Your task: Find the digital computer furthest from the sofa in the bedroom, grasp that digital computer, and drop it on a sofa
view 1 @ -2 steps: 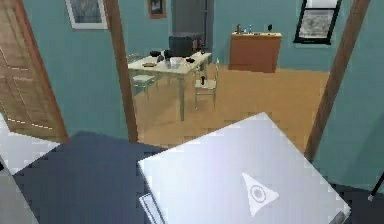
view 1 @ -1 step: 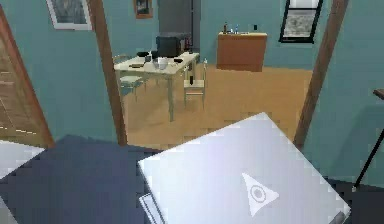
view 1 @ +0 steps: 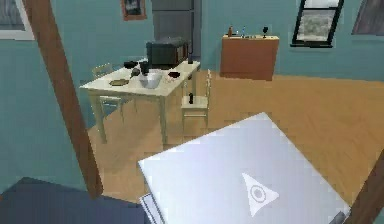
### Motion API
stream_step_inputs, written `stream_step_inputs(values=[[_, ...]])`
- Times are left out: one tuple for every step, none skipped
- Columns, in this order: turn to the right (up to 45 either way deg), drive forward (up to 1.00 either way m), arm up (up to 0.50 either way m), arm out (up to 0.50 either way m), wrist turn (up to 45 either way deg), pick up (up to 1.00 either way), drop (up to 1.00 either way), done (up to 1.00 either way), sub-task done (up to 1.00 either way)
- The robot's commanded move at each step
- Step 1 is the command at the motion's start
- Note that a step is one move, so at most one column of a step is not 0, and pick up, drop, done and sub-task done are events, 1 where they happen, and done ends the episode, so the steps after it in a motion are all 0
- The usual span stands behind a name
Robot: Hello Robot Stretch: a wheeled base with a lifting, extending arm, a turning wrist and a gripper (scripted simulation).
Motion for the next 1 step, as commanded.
stream_step_inputs(values=[[45.0, 0.00, 0.00, 0.00, 0.0, 0.00, 0.00, 0.00, 0.00]])
